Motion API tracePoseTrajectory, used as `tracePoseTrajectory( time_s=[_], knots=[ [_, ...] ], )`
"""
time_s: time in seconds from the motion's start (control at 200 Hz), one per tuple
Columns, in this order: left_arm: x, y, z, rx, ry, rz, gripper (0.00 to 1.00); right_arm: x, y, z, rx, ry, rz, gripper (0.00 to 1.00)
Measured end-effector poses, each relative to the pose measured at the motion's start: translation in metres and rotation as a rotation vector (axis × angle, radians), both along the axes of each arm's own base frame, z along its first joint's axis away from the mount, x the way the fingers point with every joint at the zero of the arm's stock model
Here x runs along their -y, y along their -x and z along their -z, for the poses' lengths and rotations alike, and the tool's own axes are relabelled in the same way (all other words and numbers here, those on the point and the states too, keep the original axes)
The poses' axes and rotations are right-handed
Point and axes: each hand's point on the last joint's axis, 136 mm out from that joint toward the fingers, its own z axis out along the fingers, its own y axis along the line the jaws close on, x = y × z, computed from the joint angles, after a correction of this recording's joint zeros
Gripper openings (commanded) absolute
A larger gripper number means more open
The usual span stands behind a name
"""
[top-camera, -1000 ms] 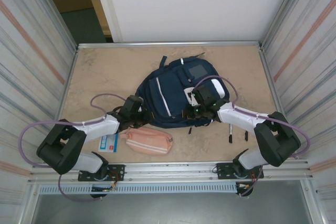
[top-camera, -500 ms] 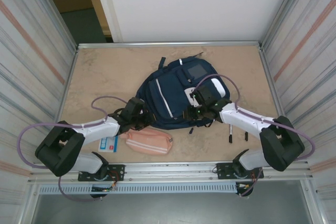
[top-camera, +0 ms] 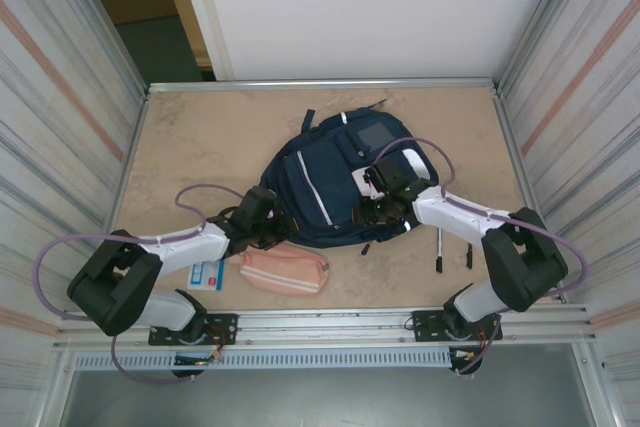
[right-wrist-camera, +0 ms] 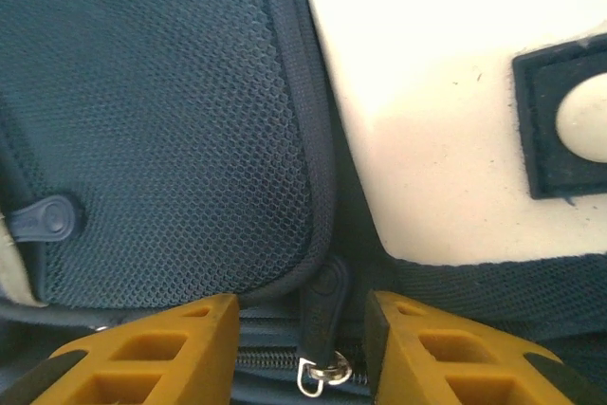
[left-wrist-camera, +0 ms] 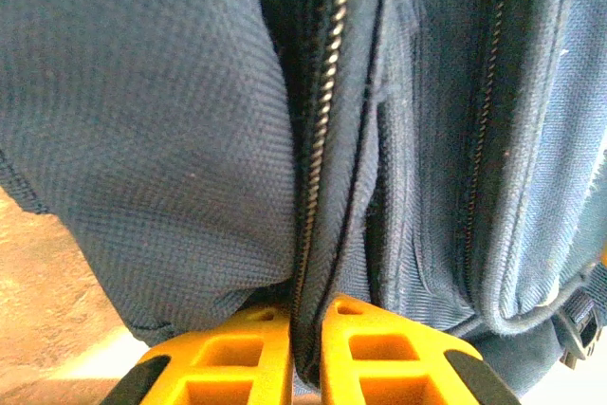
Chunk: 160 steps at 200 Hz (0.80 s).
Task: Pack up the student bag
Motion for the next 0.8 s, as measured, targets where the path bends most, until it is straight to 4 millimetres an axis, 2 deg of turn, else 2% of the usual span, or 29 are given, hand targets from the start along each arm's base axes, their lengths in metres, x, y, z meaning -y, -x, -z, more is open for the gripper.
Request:
tracePoseTrajectory(
  time_s=[0.11,0.261,0.401,0.581,0.802],
  knots=[
    [0.001,0.0,0.0,-0.001,0.002,-0.004,0.13,-0.001,-0.004,0.01,-0.018,0.053,0.002,0.36],
    [0.001,0.0,-0.001,-0.004,-0.004,-0.005,0.13,-0.006,-0.004,0.011,-0.031,0.095,-0.014,0.22],
    [0.001,0.0,-0.001,-0.004,-0.004,-0.005,0.13,-0.003,-0.003,0.011,-0.048,0.11,-0.006,0.08],
    [0.002,0.001,-0.002,-0.012,0.003,-0.014,0.13,-0.001,-0.005,0.005,-0.057,0.066,-0.008,0.01],
    [0.001,0.003,-0.006,-0.014,0.009,-0.018,0.13,-0.007,0.002,-0.007,-0.006,-0.017,-0.085,0.0]
  ],
)
